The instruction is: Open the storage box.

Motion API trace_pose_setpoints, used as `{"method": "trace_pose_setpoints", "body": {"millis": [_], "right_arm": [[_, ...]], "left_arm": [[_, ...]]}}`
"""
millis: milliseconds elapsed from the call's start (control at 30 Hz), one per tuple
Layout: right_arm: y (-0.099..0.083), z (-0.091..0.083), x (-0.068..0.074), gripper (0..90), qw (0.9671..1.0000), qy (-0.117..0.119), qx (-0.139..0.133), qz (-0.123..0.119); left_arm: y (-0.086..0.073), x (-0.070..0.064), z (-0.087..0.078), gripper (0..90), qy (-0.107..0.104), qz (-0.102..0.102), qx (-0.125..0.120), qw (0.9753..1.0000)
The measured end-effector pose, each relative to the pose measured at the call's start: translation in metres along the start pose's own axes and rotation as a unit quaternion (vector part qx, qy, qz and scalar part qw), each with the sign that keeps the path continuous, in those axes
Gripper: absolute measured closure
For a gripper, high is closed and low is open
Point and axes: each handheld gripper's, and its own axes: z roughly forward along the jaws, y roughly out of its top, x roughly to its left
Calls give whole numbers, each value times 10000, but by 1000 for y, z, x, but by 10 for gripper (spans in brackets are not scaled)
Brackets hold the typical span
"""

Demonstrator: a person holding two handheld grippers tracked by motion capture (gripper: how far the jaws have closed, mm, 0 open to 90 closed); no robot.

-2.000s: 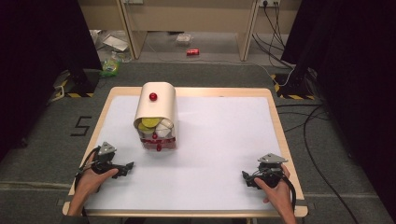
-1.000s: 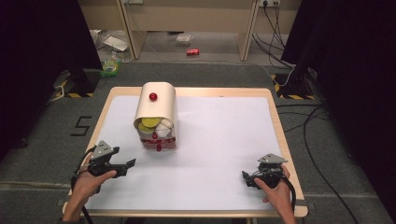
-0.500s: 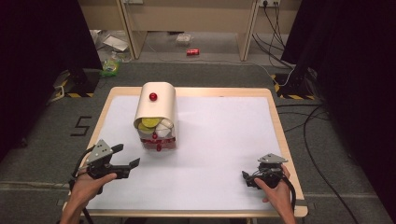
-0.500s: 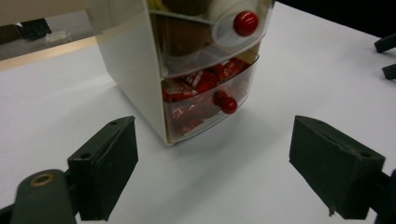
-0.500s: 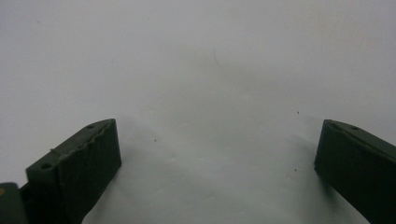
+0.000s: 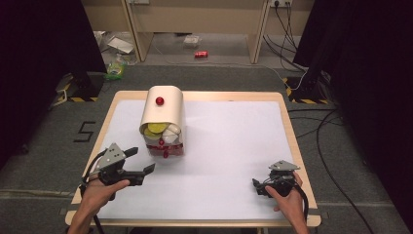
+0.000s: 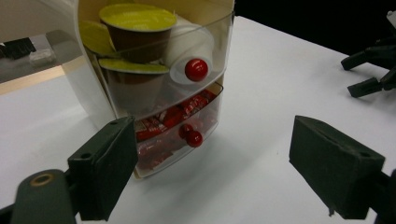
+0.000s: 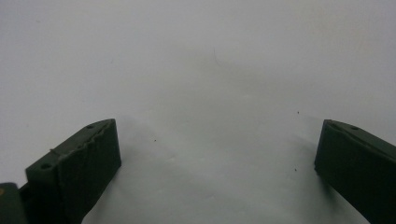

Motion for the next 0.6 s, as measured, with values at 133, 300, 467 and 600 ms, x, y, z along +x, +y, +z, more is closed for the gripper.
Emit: {"method": "trace_pose_setpoints", "body": {"millis": [133,300,467,600], "right_arm": [[0,0,0,6,10000,1,-1,0],[0,0,0,7,10000,0,-2,-2],[0,0,0,6,10000,1,-2,-2],[0,0,0,6,10000,4,-3,-3]], "left_arm": [[9,-2,0,152,24,93,-27,9999],[21,-6,2,152,-19,193,-42,9998],[32,-8,7,154,-9,284,8,9996],[37,-10,9,159,52,332,6,9994]]}}
